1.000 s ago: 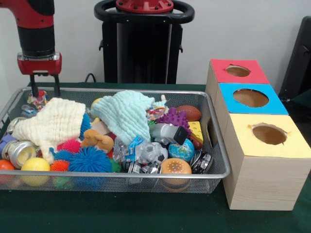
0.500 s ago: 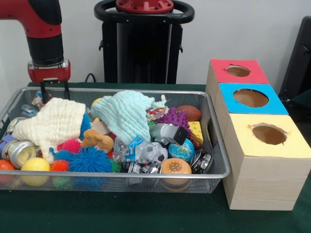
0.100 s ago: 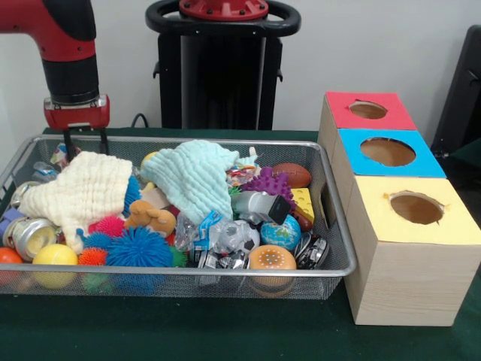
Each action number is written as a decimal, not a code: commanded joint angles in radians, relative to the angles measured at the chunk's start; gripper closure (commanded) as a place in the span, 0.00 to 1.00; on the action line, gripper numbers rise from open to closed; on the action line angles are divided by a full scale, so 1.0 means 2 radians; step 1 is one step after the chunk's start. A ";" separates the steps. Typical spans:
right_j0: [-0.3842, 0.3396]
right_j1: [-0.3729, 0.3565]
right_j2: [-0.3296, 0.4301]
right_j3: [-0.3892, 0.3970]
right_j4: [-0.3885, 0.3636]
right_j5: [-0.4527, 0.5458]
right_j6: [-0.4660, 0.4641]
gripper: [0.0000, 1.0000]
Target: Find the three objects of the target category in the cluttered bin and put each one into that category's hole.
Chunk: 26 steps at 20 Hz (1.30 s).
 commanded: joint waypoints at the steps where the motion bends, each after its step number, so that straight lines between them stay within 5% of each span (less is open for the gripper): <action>1: -0.006 0.018 -0.004 -0.042 -0.036 0.012 -0.067 0.00; 7: -0.016 0.018 0.006 -0.046 -0.046 0.007 -0.091 0.00; 8: -0.020 0.017 0.009 -0.045 -0.050 0.002 -0.096 1.00; 26: -0.009 0.003 0.012 -0.042 -0.063 -0.008 -0.077 1.00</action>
